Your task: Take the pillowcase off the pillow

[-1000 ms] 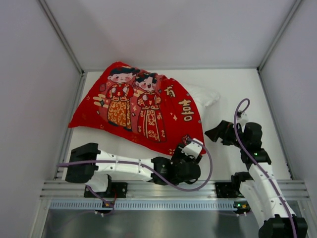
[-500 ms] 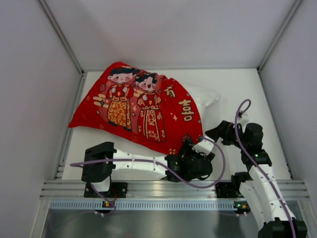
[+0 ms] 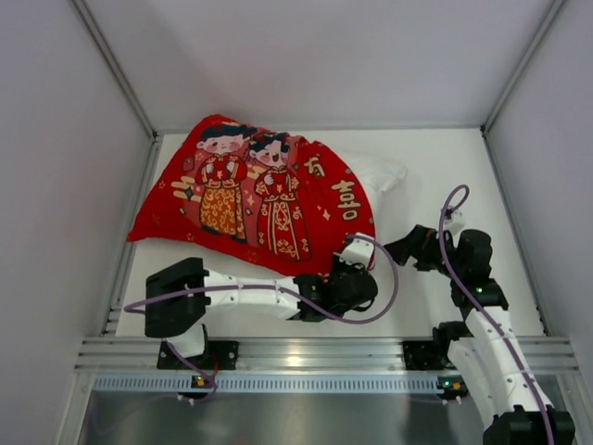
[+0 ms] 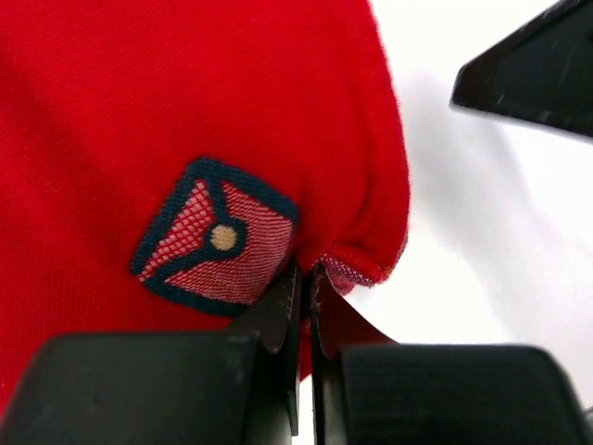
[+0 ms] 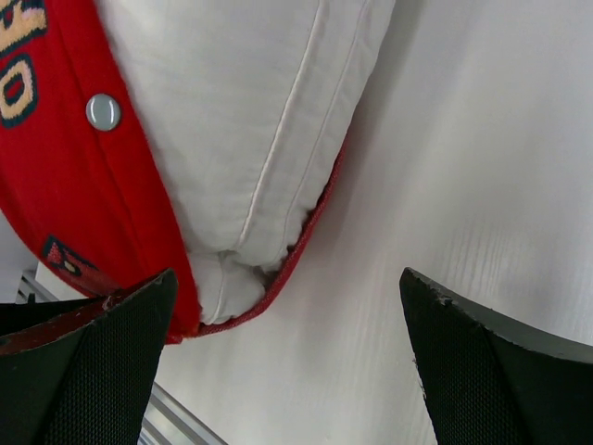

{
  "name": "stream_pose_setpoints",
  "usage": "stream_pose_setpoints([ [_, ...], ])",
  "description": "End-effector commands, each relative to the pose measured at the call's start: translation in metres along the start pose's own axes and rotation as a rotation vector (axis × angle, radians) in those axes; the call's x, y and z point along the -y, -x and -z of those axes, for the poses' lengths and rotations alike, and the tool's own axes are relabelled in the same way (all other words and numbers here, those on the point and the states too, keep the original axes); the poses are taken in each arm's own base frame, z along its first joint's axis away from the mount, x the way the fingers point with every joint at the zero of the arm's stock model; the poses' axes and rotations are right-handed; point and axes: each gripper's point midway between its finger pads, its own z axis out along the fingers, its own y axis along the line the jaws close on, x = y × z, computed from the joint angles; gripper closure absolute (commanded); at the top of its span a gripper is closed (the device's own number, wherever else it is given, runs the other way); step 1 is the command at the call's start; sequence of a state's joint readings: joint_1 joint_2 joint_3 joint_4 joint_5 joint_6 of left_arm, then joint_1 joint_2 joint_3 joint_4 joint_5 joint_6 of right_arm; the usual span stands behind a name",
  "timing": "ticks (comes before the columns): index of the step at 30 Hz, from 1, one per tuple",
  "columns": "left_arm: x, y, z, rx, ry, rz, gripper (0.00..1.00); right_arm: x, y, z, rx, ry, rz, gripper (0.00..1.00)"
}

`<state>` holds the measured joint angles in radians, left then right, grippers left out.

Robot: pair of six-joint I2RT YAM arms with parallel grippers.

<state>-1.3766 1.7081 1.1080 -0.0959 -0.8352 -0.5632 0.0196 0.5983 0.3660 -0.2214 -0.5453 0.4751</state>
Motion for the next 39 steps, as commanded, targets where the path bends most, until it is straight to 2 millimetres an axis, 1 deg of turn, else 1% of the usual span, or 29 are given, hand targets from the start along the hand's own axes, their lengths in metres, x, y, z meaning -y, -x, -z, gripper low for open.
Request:
stream_pose_setpoints([
  [1, -0.023, 0.010, 0.012, 0.041, 0.017, 0.088, 1.00, -0.016, 0.015, -0.003, 0.042, 0.072, 0.045, 0.01],
  [2, -0.026, 0.009, 0.015, 0.042, 0.011, 0.097, 1.00, -0.017, 0.015, -0.005, 0.039, 0.077, 0.034, 0.00],
  [3, -0.032, 0.006, 0.020, 0.043, 0.005, 0.104, 1.00, -0.018, 0.017, -0.005, 0.041, 0.083, 0.027, 0.01],
  [4, -0.033, 0.007, 0.023, 0.051, -0.007, 0.123, 1.00, -0.022, 0.022, -0.007, 0.056, 0.098, 0.029, 0.01],
  [7, -0.039, 0.008, 0.036, 0.068, -0.034, 0.141, 1.00, -0.031, 0.023, -0.012, 0.047, 0.137, 0.004, 0.01],
  [9, -0.037, 0.023, 0.047, 0.109, -0.073, 0.185, 1.00, -0.036, 0.021, -0.018, 0.037, 0.158, 0.006, 0.01],
  [10, -0.038, 0.021, 0.049, 0.110, -0.085, 0.175, 1.00, -0.048, 0.020, -0.021, 0.036, 0.198, 0.028, 0.01],
  [11, -0.039, 0.027, 0.053, 0.125, -0.099, 0.195, 1.00, -0.051, 0.019, -0.025, 0.033, 0.202, 0.026, 0.01],
  [12, -0.039, 0.029, 0.055, 0.131, -0.108, 0.197, 1.00, -0.057, 0.018, -0.027, 0.032, 0.216, 0.036, 0.01],
  [13, -0.040, 0.028, 0.056, 0.133, -0.115, 0.192, 1.00, -0.066, 0.010, -0.032, 0.014, 0.222, 0.046, 0.01],
  [14, -0.040, 0.030, 0.057, 0.137, -0.124, 0.197, 1.00, -0.075, 0.013, -0.035, 0.027, 0.239, 0.062, 0.01],
  [15, -0.041, 0.034, 0.060, 0.145, -0.135, 0.211, 1.00, -0.086, 0.005, -0.037, 0.006, 0.266, 0.070, 0.01],
  [17, -0.041, 0.034, 0.065, 0.150, -0.152, 0.215, 1.00, -0.089, 0.007, -0.047, 0.017, 0.259, 0.044, 0.01],
  [20, -0.038, 0.035, 0.071, 0.155, -0.178, 0.211, 1.00, -0.090, -0.002, -0.061, -0.008, 0.266, 0.009, 0.01],
  [21, -0.037, 0.034, 0.072, 0.153, -0.182, 0.207, 1.00, -0.099, 0.002, -0.063, 0.016, 0.304, 0.019, 0.01],
  [23, -0.036, 0.032, 0.074, 0.152, -0.188, 0.197, 1.00, -0.104, -0.002, -0.069, 0.004, 0.327, 0.007, 0.01],
  [24, -0.036, 0.030, 0.074, 0.149, -0.189, 0.192, 1.00, -0.116, 0.002, -0.069, 0.033, 0.378, 0.021, 0.01],
  [27, -0.036, 0.028, 0.074, 0.145, -0.195, 0.188, 1.00, -0.131, -0.004, -0.066, 0.035, 0.452, 0.006, 0.01],
  [28, -0.036, 0.027, 0.075, 0.144, -0.196, 0.186, 1.00, -0.141, 0.002, -0.063, 0.057, 0.506, -0.001, 0.01],
  [30, -0.035, 0.026, 0.075, 0.143, -0.200, 0.183, 1.00, -0.146, 0.000, -0.061, 0.060, 0.545, -0.011, 0.01],
  [32, -0.034, 0.027, 0.076, 0.145, -0.203, 0.175, 1.00, -0.152, -0.002, -0.065, 0.054, 0.572, -0.020, 0.01],
  [33, -0.033, 0.028, 0.076, 0.148, -0.204, 0.167, 1.00, -0.155, -0.007, -0.067, 0.040, 0.580, -0.023, 0.01],
  [34, -0.032, 0.029, 0.077, 0.151, -0.206, 0.166, 1.00, -0.156, -0.010, -0.072, 0.036, 0.585, -0.027, 0.01],
  [36, -0.033, 0.032, 0.078, 0.159, -0.204, 0.159, 1.00, -0.158, -0.019, -0.077, 0.022, 0.589, -0.037, 0.01],
  [37, -0.033, 0.034, 0.079, 0.163, -0.206, 0.159, 1.00, -0.154, -0.023, -0.084, 0.019, 0.566, -0.046, 0.01],
  [38, -0.033, 0.036, 0.080, 0.167, -0.209, 0.158, 1.00, -0.157, -0.021, -0.086, 0.029, 0.571, -0.045, 0.01],
  [39, -0.033, 0.038, 0.081, 0.173, -0.212, 0.158, 1.00, -0.160, -0.025, -0.089, 0.022, 0.573, -0.044, 0.05],
])
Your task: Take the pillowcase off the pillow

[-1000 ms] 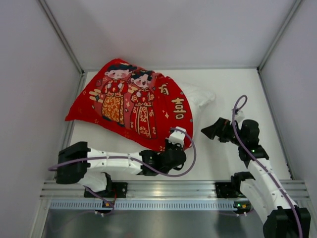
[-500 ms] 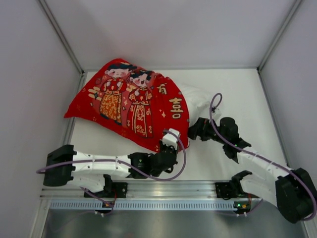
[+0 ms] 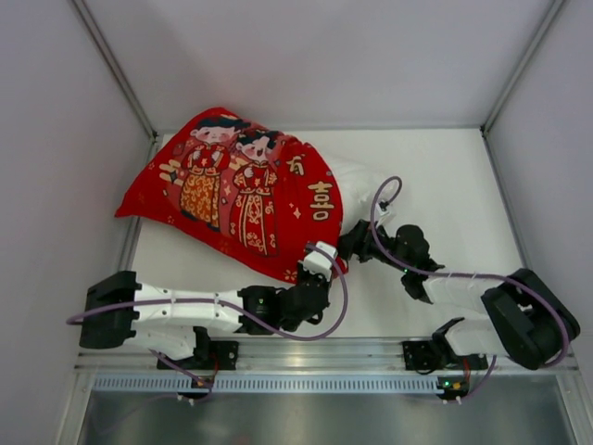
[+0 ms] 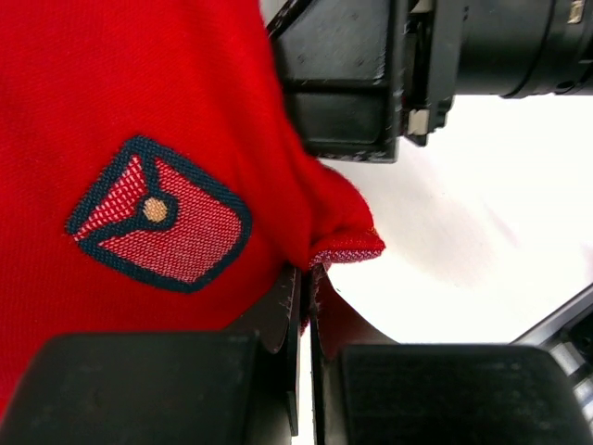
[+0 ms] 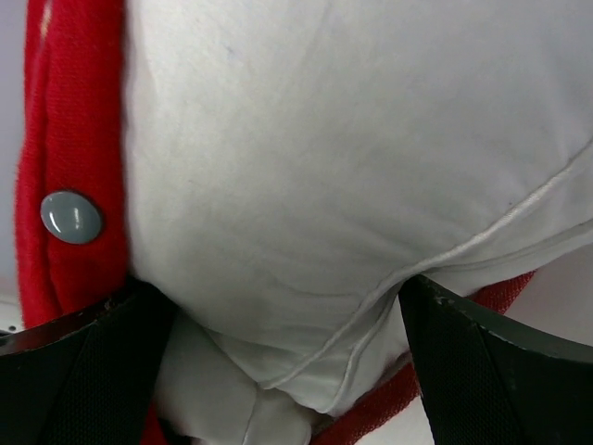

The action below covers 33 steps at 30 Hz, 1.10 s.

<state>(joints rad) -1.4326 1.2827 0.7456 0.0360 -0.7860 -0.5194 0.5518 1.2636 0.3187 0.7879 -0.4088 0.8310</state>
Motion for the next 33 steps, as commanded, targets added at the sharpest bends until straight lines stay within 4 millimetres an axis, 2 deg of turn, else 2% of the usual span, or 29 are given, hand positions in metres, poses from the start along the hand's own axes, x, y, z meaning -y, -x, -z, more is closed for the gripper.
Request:
stream_pose_setpoints([
  [1, 0.013, 0.035, 0.008, 0.096, -0.053, 0.076, 1.00, -0.040, 0.015, -0.017, 0.083, 0.148, 0.050, 0.12],
  [2, 0.013, 0.038, 0.009, 0.101, -0.056, 0.080, 1.00, -0.042, 0.018, -0.021, 0.087, 0.152, 0.055, 0.19],
  [3, 0.013, 0.039, 0.010, 0.102, -0.056, 0.072, 1.00, -0.044, 0.017, -0.023, 0.082, 0.155, 0.055, 0.40],
  [6, 0.011, 0.043, 0.014, 0.114, -0.061, 0.071, 1.00, -0.040, 0.022, -0.026, 0.106, 0.129, 0.063, 0.83],
  [8, 0.007, 0.046, 0.017, 0.123, -0.057, 0.072, 1.00, -0.040, 0.026, -0.026, 0.113, 0.114, 0.078, 0.92],
  [9, 0.005, 0.045, 0.017, 0.124, -0.051, 0.063, 1.00, -0.034, 0.022, -0.026, 0.093, 0.083, 0.088, 1.00],
  [11, -0.001, 0.046, 0.020, 0.127, -0.037, 0.059, 1.00, -0.036, 0.031, -0.022, 0.118, 0.051, 0.110, 1.00],
  [12, -0.005, 0.047, 0.021, 0.130, -0.020, 0.059, 1.00, -0.026, 0.027, -0.020, 0.094, -0.001, 0.125, 1.00],
  [15, -0.018, 0.045, 0.023, 0.114, 0.039, 0.042, 1.00, -0.023, 0.045, -0.009, 0.151, -0.089, 0.178, 1.00],
  [16, -0.028, 0.041, 0.025, 0.100, 0.075, 0.013, 1.00, -0.018, 0.052, 0.000, 0.173, -0.148, 0.181, 1.00],
  [18, -0.035, 0.040, 0.028, 0.101, 0.099, 0.012, 1.00, -0.018, 0.066, 0.012, 0.225, -0.205, 0.210, 1.00],
  [19, -0.041, 0.039, 0.031, 0.101, 0.113, 0.008, 1.00, -0.012, 0.064, 0.017, 0.206, -0.246, 0.212, 1.00],
  [21, -0.046, 0.039, 0.034, 0.102, 0.119, 0.018, 1.00, -0.006, 0.072, 0.026, 0.232, -0.309, 0.234, 1.00],
  [25, -0.056, 0.039, 0.042, 0.109, 0.122, 0.041, 1.00, 0.000, 0.086, 0.041, 0.271, -0.368, 0.241, 1.00],
  [26, -0.060, 0.035, 0.043, 0.103, 0.136, 0.034, 1.00, 0.006, 0.087, 0.044, 0.270, -0.389, 0.234, 1.00],
  [33, -0.086, 0.022, 0.049, 0.087, 0.229, 0.033, 1.00, 0.014, 0.101, 0.061, 0.292, -0.427, 0.220, 1.00],
])
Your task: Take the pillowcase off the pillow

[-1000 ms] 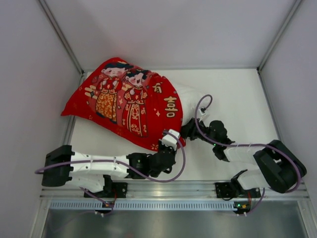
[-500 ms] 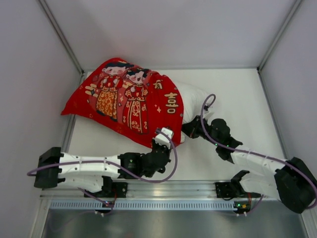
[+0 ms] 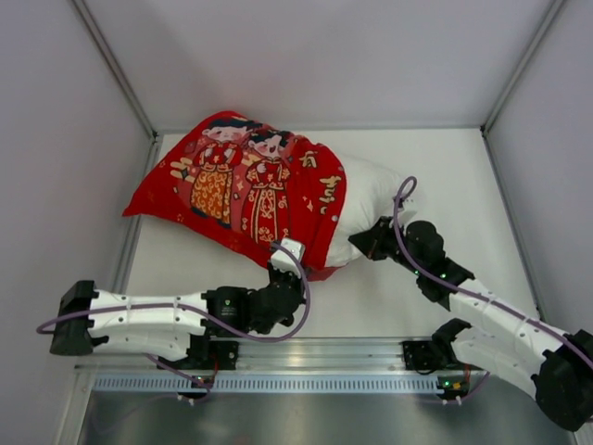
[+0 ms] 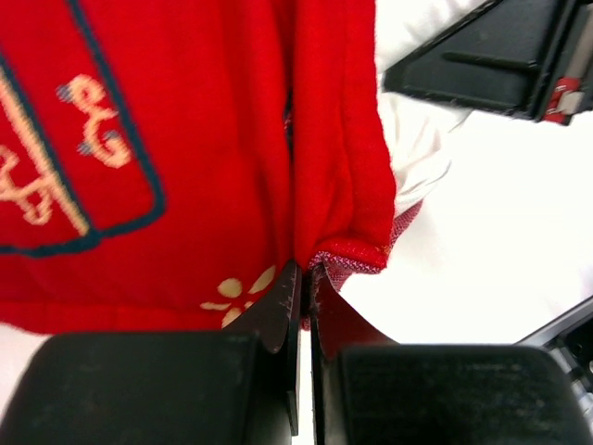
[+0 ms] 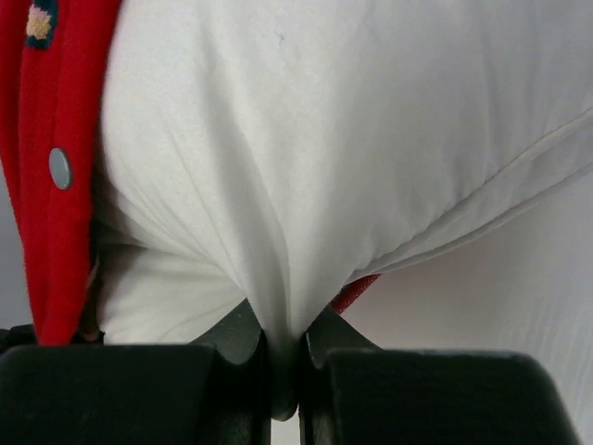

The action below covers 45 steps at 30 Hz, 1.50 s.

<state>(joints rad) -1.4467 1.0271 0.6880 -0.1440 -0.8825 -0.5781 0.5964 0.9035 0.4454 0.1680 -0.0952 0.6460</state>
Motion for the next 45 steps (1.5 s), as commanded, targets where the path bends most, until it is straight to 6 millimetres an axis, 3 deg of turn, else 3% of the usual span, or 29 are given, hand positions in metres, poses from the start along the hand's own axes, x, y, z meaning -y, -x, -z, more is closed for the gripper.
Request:
stream_pose_setpoints([
  [1, -0.050, -0.002, 0.009, 0.026, 0.181, -0.047, 1.00, 0.027, 0.067, 0.013, 0.208, -0.154, 0.034, 1.00],
  [7, -0.076, -0.006, 0.020, 0.031, 0.258, -0.012, 1.00, 0.049, 0.083, 0.030, 0.220, -0.195, 0.015, 1.00],
  [16, -0.089, 0.008, 0.030, 0.059, 0.296, 0.004, 1.00, 0.072, 0.088, 0.042, 0.229, -0.232, -0.006, 1.00],
  [19, -0.076, 0.010, 0.026, 0.038, 0.249, -0.030, 0.60, 0.068, 0.088, 0.040, 0.223, -0.209, -0.003, 1.00],
  [20, -0.071, 0.007, 0.025, 0.020, 0.224, -0.055, 0.41, 0.067, 0.088, 0.039, 0.220, -0.205, -0.002, 1.00],
  [24, -0.055, 0.006, 0.019, 0.012, 0.173, -0.047, 0.22, 0.065, 0.090, 0.039, 0.215, -0.199, 0.006, 1.00],
  [34, -0.035, -0.006, 0.007, 0.032, 0.072, -0.076, 0.11, 0.064, 0.084, 0.039, 0.197, -0.184, 0.006, 1.00],
  [38, -0.024, 0.001, -0.009, 0.083, 0.014, -0.015, 0.10, 0.060, 0.084, 0.042, 0.204, -0.170, 0.009, 1.00],
  [40, -0.032, -0.005, -0.026, 0.045, 0.017, -0.005, 0.10, 0.058, 0.085, 0.044, 0.207, -0.164, 0.013, 1.00],
  [45, -0.055, 0.004, -0.060, 0.067, 0.085, -0.038, 0.10, 0.055, 0.083, 0.048, 0.211, -0.152, 0.023, 1.00],
])
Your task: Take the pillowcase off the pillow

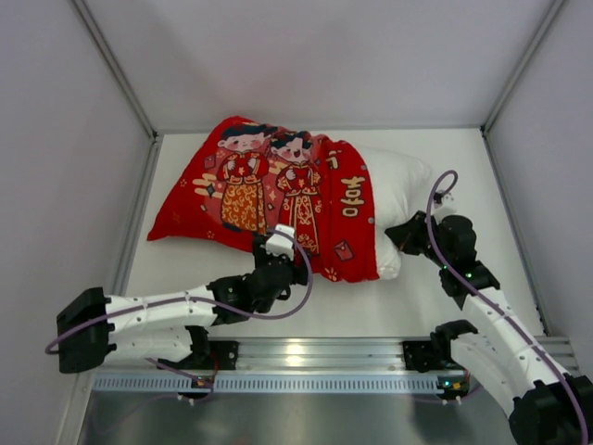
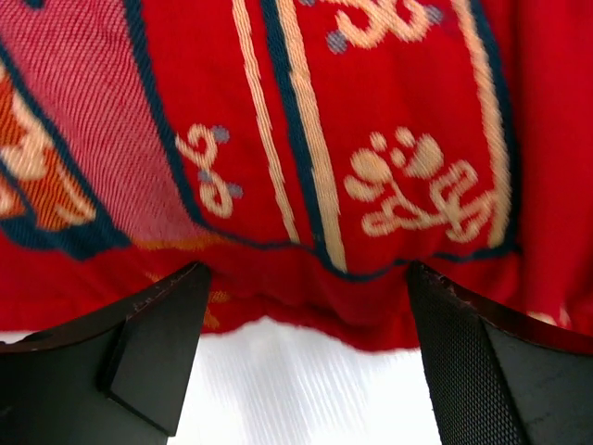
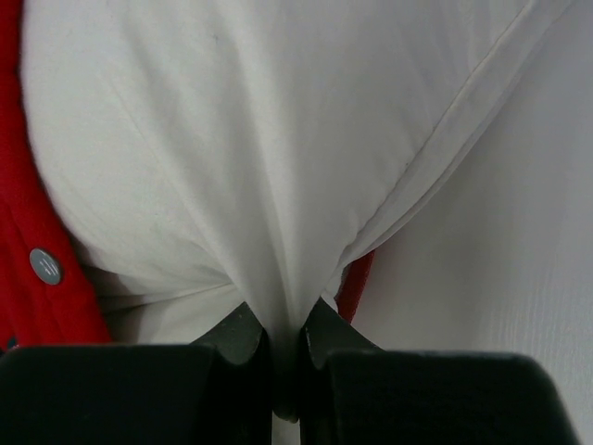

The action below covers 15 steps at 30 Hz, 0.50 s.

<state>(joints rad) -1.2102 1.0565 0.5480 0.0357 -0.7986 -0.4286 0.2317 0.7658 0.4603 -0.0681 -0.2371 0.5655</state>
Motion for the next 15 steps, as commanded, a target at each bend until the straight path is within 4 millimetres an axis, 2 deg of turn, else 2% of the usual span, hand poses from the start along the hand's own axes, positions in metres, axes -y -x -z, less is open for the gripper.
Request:
stream_pose_setpoints([
  [1, 0.011, 0.026, -0.022, 0.074, -0.062, 0.033, 0.10, -0.020, 0.043, 0.010, 0.152, 0.056, 0.055, 1.00],
  [2, 0.012, 0.025, -0.027, 0.068, -0.074, 0.031, 0.11, -0.021, 0.043, 0.010, 0.153, 0.058, 0.056, 1.00],
  [3, 0.005, 0.024, -0.037, 0.060, -0.048, 0.029, 0.16, -0.021, 0.043, 0.011, 0.156, 0.058, 0.053, 1.00],
  [5, 0.002, 0.026, -0.048, 0.066, -0.046, 0.043, 0.31, -0.020, 0.044, 0.011, 0.158, 0.058, 0.050, 1.00],
  [6, -0.001, 0.024, -0.057, 0.050, -0.040, 0.045, 0.52, -0.021, 0.044, 0.012, 0.160, 0.060, 0.047, 1.00],
  [9, -0.010, 0.020, -0.065, 0.033, 0.006, 0.049, 0.95, -0.019, 0.049, 0.015, 0.182, 0.054, 0.038, 1.00],
  [10, -0.015, 0.017, -0.064, 0.020, 0.029, 0.046, 1.00, -0.013, 0.051, 0.018, 0.187, 0.029, 0.031, 1.00],
  [11, -0.020, 0.018, -0.062, 0.021, 0.051, 0.047, 1.00, -0.010, 0.055, 0.021, 0.197, 0.016, 0.029, 1.00],
  [13, -0.045, 0.018, -0.058, 0.029, 0.179, 0.068, 1.00, 0.002, 0.060, 0.025, 0.215, -0.024, 0.008, 1.00],
  [15, -0.071, 0.018, -0.050, 0.017, 0.260, 0.091, 1.00, 0.005, 0.065, 0.029, 0.229, -0.024, -0.007, 1.00],
])
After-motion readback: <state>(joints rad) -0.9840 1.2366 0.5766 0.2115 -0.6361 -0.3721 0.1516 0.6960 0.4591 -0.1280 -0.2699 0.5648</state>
